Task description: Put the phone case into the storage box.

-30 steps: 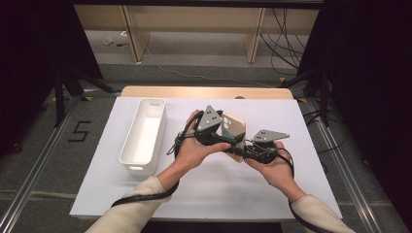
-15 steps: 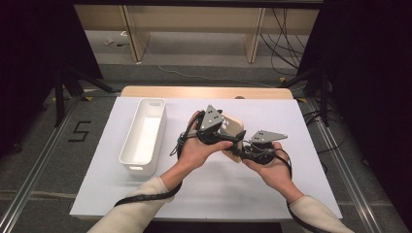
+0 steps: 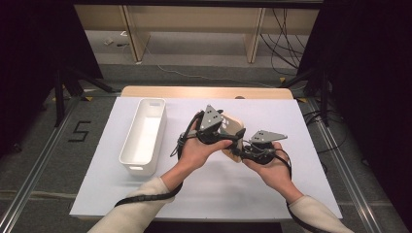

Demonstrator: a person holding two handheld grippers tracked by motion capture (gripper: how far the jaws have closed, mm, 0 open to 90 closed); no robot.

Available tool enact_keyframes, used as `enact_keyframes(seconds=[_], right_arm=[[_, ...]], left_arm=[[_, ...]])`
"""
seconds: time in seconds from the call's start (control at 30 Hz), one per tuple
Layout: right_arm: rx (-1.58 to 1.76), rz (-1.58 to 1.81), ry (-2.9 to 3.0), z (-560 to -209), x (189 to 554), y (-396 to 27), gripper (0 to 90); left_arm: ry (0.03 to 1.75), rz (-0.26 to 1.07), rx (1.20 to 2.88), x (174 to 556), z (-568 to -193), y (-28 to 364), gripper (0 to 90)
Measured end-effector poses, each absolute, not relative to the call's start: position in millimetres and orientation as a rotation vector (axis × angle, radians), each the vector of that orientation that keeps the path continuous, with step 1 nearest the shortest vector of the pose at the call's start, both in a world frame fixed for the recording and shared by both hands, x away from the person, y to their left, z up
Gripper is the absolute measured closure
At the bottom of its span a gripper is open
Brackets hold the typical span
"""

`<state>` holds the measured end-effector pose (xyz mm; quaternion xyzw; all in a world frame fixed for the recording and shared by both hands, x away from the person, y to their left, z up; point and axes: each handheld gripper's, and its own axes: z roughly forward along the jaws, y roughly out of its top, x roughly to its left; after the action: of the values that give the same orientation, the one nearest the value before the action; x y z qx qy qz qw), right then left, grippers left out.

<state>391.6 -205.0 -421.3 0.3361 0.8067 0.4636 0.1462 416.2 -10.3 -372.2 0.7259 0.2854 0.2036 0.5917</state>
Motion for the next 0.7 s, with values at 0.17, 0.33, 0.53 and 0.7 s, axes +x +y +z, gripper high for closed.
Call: enact_keyframes(seconds=[0.17,0.33,0.53,0.7], right_arm=[[0.964,1.335,2.325,-421.7,391.8,-204.7,80.3],[0.954,1.343,2.316,-421.7,391.8,-204.2,79.9],[0.945,1.343,2.306,-421.4,391.3,-203.7,79.7],[0.941,1.342,2.309,-421.7,391.7,-203.6,79.2]], left_arm=[[0.662,0.469,1.686,415.9,-372.7,-9.8,7.1],[0.651,0.47,1.681,415.4,-371.2,-8.4,8.6],[0.645,0.473,1.684,415.1,-369.8,-7.8,9.2],[0.642,0.473,1.687,414.9,-369.7,-7.5,9.5]])
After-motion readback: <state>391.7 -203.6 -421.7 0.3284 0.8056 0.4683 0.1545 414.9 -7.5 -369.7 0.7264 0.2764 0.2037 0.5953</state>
